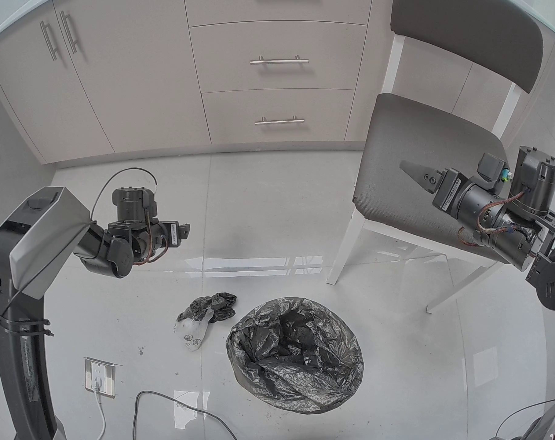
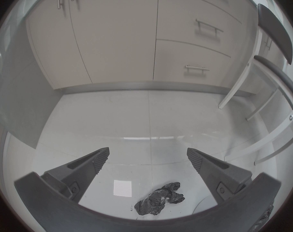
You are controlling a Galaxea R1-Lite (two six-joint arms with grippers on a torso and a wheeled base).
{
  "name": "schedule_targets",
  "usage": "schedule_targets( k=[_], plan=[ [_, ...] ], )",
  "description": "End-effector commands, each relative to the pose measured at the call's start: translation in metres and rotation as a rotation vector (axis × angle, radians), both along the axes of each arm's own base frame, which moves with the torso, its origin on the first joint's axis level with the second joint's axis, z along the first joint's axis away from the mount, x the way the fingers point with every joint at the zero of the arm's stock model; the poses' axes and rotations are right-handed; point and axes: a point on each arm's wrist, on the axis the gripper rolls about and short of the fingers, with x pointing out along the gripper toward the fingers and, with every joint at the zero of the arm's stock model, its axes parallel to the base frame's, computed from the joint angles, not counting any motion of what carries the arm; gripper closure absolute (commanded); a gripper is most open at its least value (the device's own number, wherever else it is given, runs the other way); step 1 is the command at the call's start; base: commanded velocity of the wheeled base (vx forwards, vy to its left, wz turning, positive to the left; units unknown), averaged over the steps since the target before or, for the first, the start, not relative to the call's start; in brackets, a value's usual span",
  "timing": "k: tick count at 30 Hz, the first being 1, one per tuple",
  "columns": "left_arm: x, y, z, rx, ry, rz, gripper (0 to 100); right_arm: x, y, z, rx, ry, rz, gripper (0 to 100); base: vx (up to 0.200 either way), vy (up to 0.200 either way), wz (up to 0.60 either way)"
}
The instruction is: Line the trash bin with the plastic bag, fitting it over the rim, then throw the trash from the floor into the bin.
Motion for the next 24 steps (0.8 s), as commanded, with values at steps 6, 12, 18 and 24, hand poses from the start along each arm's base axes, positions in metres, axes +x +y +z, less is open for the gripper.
schedule_targets(
  k=[6, 12, 18, 24],
  plan=[
    [0.031, -0.037, -0.056, 0.012, 0.087, -0.068, 0, 0.019, 0.0, -0.02, -0.021, 0.058, -0.013, 0, 0.0, 0.0, 0.0],
    [0.039, -0.055, -0.072, 0.016, 0.128, -0.112, 0, 0.022, -0.002, -0.023, -0.024, 0.067, -0.02, 0, 0.0, 0.0, 0.0],
    [0.05, -0.07, -0.085, 0.026, 0.161, -0.134, 0, 0.025, -0.005, -0.024, -0.024, 0.069, -0.023, 0, 0.0, 0.0, 0.0],
    [0.052, -0.075, -0.099, 0.048, 0.202, -0.149, 0, 0.026, -0.004, -0.023, -0.014, 0.069, -0.018, 0, 0.0, 0.0, 0.0]
  ],
)
